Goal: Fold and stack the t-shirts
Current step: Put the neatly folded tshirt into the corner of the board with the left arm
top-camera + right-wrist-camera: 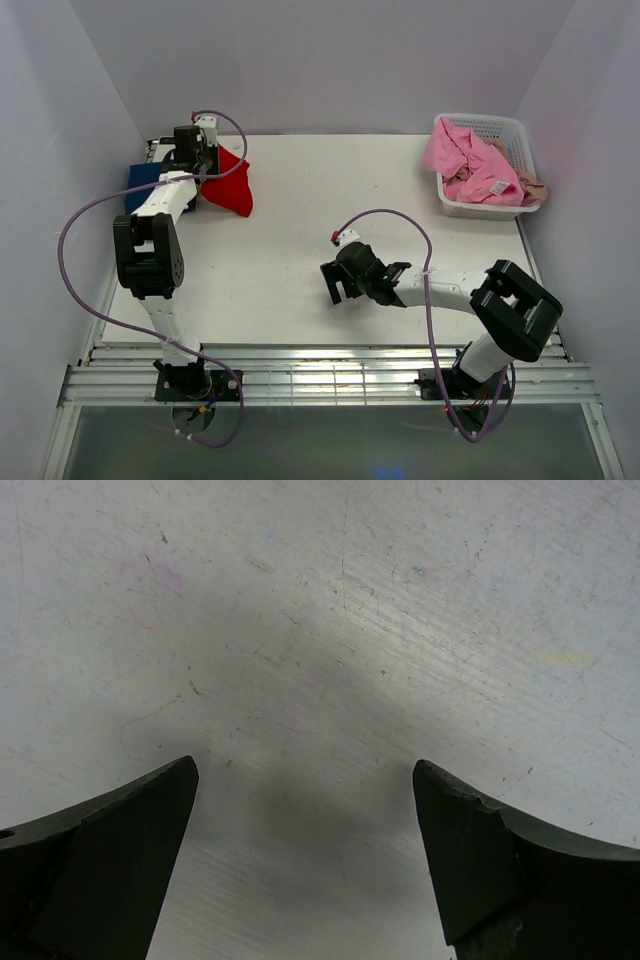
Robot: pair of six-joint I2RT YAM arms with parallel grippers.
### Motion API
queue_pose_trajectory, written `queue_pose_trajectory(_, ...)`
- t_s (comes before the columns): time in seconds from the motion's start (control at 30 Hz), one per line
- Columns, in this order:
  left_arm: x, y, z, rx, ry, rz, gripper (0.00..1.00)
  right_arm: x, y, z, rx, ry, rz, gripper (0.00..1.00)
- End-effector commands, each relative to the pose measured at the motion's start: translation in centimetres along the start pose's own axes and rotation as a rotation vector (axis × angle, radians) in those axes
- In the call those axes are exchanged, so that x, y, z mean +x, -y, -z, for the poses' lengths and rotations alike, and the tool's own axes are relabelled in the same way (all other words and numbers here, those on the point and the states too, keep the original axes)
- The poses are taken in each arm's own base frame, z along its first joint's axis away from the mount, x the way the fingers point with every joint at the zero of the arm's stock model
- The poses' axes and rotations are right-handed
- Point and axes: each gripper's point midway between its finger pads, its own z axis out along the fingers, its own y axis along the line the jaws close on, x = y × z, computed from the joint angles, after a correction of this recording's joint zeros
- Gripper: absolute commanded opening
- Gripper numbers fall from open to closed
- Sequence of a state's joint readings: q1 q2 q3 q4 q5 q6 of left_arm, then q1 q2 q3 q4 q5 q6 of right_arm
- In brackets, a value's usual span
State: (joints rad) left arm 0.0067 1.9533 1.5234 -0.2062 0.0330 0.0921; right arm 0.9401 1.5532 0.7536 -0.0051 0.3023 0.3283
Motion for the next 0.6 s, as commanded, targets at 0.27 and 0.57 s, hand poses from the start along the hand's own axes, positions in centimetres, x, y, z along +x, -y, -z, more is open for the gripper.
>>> queue_pose_trajectory(0.27, -10.1, -6.1, 3.0, -0.057, 0.216, -0.008, 0.00, 0.2, -1.3, -0.9, -0.063, 0.005, -0.012, 0.93)
queue_pose_trajectory(0.57, -7.8, -10.2, 1.5, -0.090, 0.189, 0.053, 0.00, 1.7, -1.1, -0.9, -0.061, -0.028, -0.010, 0.93)
